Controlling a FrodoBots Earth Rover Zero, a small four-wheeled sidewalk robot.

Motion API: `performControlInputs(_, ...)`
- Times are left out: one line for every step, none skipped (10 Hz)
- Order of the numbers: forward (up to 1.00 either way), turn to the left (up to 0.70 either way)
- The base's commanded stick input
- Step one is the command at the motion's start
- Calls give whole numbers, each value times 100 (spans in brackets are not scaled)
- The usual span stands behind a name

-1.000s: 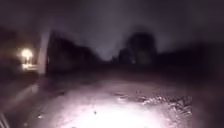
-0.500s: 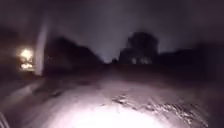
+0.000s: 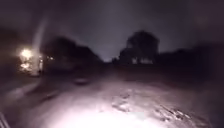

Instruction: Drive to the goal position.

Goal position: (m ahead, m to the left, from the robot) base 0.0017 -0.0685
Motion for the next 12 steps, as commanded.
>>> performControlInputs(70, 0)
performControlInputs(70, 0)
performControlInputs(70, 0)
performControlInputs(70, 0)
performControlInputs(70, 0)
performControlInputs(70, 0)
performControlInputs(70, 0)
performControlInputs(70, 0)
performControlInputs(70, 0)
performControlInputs(70, 0)
performControlInputs(70, 0)
performControlInputs(70, 0)
